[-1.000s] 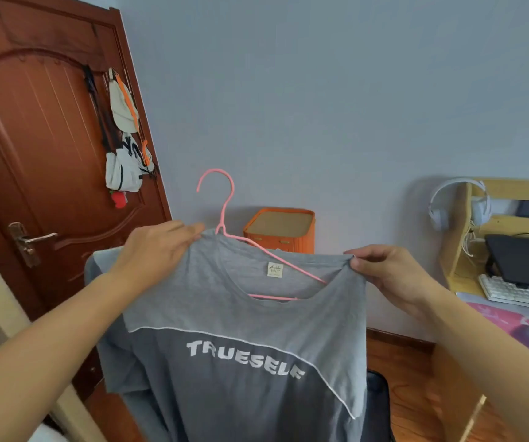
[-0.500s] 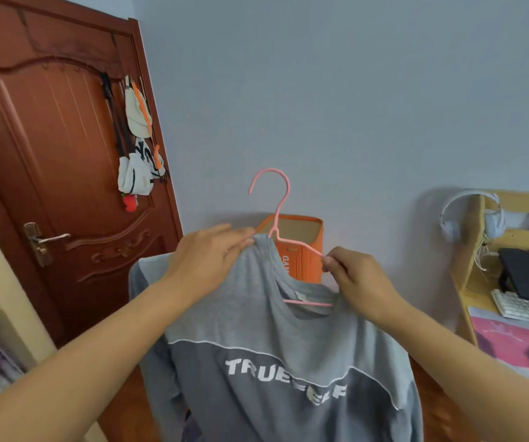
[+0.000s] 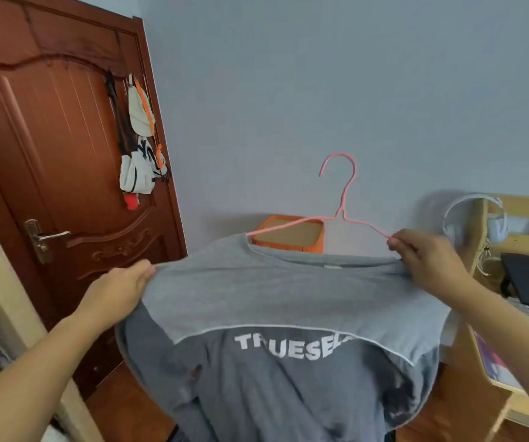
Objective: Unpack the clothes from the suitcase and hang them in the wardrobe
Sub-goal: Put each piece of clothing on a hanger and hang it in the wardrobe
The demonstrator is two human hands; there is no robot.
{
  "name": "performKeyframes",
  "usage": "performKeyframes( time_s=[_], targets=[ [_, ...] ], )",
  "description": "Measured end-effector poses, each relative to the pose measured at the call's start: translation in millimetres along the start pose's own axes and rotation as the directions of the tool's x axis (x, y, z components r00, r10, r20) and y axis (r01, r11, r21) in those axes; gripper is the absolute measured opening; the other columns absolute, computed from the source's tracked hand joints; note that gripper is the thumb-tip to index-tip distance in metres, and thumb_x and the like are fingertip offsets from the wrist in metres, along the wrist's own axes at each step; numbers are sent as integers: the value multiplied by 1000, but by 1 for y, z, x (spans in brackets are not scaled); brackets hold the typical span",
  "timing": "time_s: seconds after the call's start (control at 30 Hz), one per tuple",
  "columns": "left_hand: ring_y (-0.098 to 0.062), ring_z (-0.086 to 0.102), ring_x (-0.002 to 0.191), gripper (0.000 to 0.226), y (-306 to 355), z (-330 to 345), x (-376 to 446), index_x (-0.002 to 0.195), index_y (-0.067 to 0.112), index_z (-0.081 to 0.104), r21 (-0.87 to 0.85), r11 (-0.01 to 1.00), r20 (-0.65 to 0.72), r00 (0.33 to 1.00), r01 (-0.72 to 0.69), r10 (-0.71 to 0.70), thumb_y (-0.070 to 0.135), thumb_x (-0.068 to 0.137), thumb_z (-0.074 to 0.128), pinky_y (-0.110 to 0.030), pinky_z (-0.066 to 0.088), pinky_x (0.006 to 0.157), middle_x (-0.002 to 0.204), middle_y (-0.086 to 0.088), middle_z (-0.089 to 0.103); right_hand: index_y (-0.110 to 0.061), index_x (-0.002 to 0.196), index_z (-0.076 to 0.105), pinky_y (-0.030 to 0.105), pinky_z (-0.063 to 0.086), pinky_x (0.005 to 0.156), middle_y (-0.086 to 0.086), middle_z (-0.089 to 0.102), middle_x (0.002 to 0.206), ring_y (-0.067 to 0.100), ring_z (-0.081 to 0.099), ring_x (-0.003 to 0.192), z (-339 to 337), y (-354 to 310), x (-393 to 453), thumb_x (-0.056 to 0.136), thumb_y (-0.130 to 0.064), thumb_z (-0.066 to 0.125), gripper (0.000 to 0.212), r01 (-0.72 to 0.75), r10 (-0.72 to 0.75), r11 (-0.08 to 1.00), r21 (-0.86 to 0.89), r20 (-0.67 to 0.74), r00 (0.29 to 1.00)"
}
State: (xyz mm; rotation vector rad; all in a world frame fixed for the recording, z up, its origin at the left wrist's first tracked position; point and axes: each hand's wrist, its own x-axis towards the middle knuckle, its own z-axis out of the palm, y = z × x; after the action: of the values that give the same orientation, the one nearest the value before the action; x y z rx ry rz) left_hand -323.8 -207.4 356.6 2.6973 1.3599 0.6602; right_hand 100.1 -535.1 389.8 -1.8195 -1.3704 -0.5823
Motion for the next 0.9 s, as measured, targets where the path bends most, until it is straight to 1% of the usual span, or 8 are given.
performKeyframes(
  time_s=[0.07, 0.17, 0.27, 0.43, 0.57, 0.67, 0.8, 0.9],
  targets=[
    [-28, 63, 103, 24, 20, 1, 6, 102, 35, 64, -21, 998, -25, 998, -51, 51, 46, 103, 42, -42, 50, 84, 100, 4, 60, -13, 81, 69, 24, 36, 60, -17, 54, 63, 12, 54, 65, 9, -14, 0, 96, -36, 53, 31, 30, -31, 998, 59, 15, 999],
    [-16, 57, 115, 38, 98, -8, 10, 131, 26, 64, -277, 907, -255, 934, -318, 249, 27, 95, 51, -35, 46, 99, 122, 6, 61, -11, 81, 68, 33, 43, 65, -7, 62, 69, 19, 58, 66, 34, -44, 10, 98, -35, 55, 33, 88, -96, 991, 102, 70, 993],
    [-15, 62, 105, 36, 164, -16, -2, 130, 37, 55, -224, 828, -119, 857, -514, 501, 51, 100, 40, -34, 49, 90, 115, 9, 68, -12, 80, 69, 32, 45, 67, -2, 64, 71, 16, 58, 68, 47, -61, 17, 98, -42, 52, 40, 128, -149, 981, 148, 137, 979],
    [-41, 60, 69, 8, 158, -8, 6, 111, 38, 42, -172, 784, -121, 802, -597, 585, 38, 104, 43, -47, 52, 63, 74, -11, 65, -21, 97, 77, 14, 46, 73, -13, 72, 91, 3, 64, 82, 39, -63, 13, 91, -23, 72, 8, -65, -41, 926, 371, 270, 962],
    [-34, 68, 74, 19, 146, -9, 10, 103, 34, 49, -178, 799, -107, 818, -575, 565, 48, 99, 37, -45, 54, 63, 78, -6, 69, -19, 82, 71, 33, 48, 77, 0, 66, 78, 10, 58, 72, 38, -37, 6, 92, -27, 71, 12, -146, 20, 970, 192, 539, 842],
    [-30, 70, 71, 7, 138, -11, 14, 102, 33, 52, -71, 750, -187, 747, -657, 637, 35, 100, 46, -40, 54, 57, 78, 1, 72, -31, 67, 70, 27, 43, 68, -8, 62, 68, 7, 52, 65, 41, -39, 0, 93, -19, 70, 28, -225, 47, 918, 326, 473, 880],
    [-33, 63, 57, 6, 118, -9, 15, 100, 34, 47, 190, 663, -135, 650, -724, 748, 37, 97, 43, -33, 46, 43, 67, -1, 66, -22, 89, 80, 24, 46, 81, -6, 74, 90, 6, 64, 87, 39, -58, 2, 92, -23, 68, 13, -329, 136, 671, 664, 326, 935],
    [-34, 68, 66, 18, 102, -14, 12, 106, 35, 48, 154, 770, -200, 744, -619, 638, 47, 99, 37, -36, 49, 49, 75, -1, 71, -24, 111, 75, 21, 41, 95, -9, 71, 111, 11, 60, 109, 56, -67, 1, 93, -45, 65, 29, -242, 92, 798, 552, 286, 954]
  ],
)
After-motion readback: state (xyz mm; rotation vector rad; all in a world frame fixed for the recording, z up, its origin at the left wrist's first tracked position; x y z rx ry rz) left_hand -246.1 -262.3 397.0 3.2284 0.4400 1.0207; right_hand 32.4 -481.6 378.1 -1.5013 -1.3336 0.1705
